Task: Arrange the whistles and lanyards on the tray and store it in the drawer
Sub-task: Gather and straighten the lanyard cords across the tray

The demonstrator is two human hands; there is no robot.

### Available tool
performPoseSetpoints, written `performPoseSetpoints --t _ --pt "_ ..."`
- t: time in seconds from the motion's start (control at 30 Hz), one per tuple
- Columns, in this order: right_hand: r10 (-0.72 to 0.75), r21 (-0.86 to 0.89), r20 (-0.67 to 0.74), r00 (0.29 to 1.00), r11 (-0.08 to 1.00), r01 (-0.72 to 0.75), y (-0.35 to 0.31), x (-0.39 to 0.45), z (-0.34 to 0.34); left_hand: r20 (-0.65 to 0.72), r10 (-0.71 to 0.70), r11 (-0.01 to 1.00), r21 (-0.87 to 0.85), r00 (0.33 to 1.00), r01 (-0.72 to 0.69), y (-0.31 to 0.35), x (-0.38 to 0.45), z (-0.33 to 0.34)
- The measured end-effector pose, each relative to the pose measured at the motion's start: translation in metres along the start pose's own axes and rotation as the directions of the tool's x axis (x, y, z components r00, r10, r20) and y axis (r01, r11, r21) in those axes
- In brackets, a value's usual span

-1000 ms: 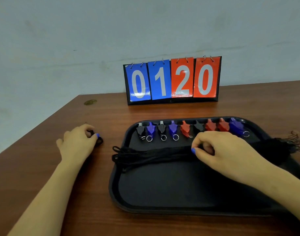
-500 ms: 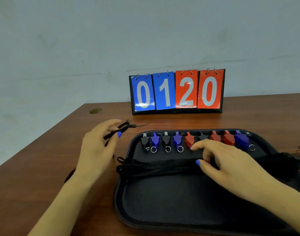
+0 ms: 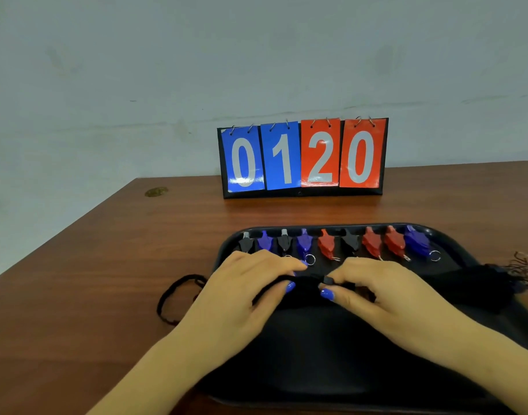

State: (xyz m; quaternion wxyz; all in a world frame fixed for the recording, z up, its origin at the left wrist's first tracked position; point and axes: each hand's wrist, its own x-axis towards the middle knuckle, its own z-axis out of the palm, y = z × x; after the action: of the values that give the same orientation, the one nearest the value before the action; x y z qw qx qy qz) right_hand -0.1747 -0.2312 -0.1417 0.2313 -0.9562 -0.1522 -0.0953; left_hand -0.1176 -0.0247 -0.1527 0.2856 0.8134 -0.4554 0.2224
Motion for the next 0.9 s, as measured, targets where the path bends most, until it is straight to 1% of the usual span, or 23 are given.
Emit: performPoseSetpoints --t 0.2,0.3,0.37,0.43,0.5,0.57,0.6,0.63,0.73,0.8,0.9 --pt "-0.019 0.038 0.012 1.000 0.999 0.018 0.000 0.000 0.000 0.043 0.027 1.000 -0.011 0.999 -0.027 0.001 0.000 0.002" --pt "-0.058 0.093 -0.024 0.998 0.994 0.060 -0.001 -0.001 0.000 0.040 0.022 1.000 0.000 0.999 -0.022 0.002 0.000 0.000" --pt "-0.076 0.133 -0.087 0.993 0.987 0.087 0.000 -0.002 -0.001 -0.014 0.005 1.000 0.026 1.000 -0.005 -0.002 0.001 -0.007" --pt "-0.070 0.173 -0.181 0.981 0.980 0.102 0.002 -0.002 -0.004 -0.130 -0.047 0.997 0.051 0.990 0.054 -0.008 0.002 -0.020" --pt "-0.023 0.243 -0.279 0.960 0.965 0.094 0.003 -0.002 -0.011 -0.285 -0.143 0.986 0.044 0.948 0.162 -0.015 0.002 -0.036" --pt "0.029 0.301 -0.346 0.938 0.950 0.082 0.004 -0.001 -0.020 -0.414 -0.286 0.956 -0.067 0.864 0.284 -0.022 0.000 -0.050" --pt "0.046 0.316 -0.360 0.932 0.946 0.076 0.005 -0.001 -0.023 -0.448 -0.355 0.933 -0.126 0.820 0.336 -0.027 -0.002 -0.055" --pt "0.064 0.335 -0.368 0.928 0.940 0.068 0.005 -0.001 -0.026 -0.462 -0.400 0.915 -0.156 0.791 0.372 -0.032 -0.003 -0.058" --pt "0.133 0.412 -0.397 0.908 0.910 0.046 0.008 -0.002 -0.033 -0.452 -0.470 0.881 -0.184 0.758 0.436 -0.040 -0.005 -0.061" --pt "0.192 0.440 -0.430 0.882 0.898 0.019 0.010 -0.001 -0.039 -0.450 -0.505 0.860 -0.198 0.736 0.470 -0.042 -0.005 -0.058" --pt "0.322 0.534 -0.450 0.833 0.845 -0.038 0.016 0.000 -0.051 -0.419 -0.539 0.841 -0.223 0.731 0.492 -0.043 -0.002 -0.055"
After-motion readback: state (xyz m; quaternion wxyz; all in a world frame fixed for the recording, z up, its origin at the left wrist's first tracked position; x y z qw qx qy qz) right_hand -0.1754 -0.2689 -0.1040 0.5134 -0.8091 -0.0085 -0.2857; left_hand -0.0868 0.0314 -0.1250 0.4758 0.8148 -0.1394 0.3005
